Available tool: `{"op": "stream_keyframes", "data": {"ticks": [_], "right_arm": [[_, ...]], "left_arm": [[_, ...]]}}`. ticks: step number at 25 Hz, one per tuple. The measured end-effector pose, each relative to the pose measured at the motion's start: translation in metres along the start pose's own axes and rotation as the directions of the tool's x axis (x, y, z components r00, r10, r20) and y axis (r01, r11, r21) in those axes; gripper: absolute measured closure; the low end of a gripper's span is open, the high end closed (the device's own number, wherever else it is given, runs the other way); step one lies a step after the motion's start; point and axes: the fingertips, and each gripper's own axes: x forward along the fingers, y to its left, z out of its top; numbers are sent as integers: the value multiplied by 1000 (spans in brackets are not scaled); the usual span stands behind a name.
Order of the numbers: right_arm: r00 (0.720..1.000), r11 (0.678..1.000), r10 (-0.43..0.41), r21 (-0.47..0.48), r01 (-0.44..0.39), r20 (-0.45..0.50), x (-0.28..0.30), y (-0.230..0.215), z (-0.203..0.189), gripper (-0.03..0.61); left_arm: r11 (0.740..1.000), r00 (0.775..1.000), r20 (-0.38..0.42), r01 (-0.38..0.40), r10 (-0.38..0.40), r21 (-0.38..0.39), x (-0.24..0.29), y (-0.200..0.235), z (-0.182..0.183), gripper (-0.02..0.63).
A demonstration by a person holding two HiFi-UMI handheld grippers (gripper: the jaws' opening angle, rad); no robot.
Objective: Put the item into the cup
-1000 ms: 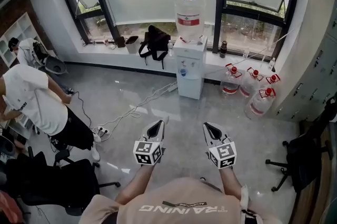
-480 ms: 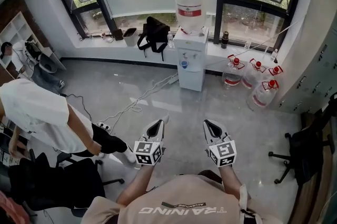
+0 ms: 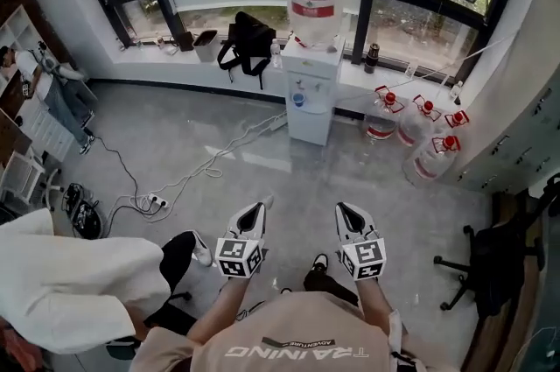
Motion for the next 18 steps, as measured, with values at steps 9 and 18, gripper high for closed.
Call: {"op": "stream_keyframes", "data": {"ticks": [9, 18], "right_arm": [[996, 991, 89, -95, -91, -24, 66, -67, 3, 566], [983, 979, 176, -98, -181, -58, 121, -102, -2, 566]], "left_arm": [[999, 1000, 14, -24, 23, 32, 100, -6, 31, 606], [998, 998, -26, -64, 64, -9, 160, 2, 31, 606]]}}
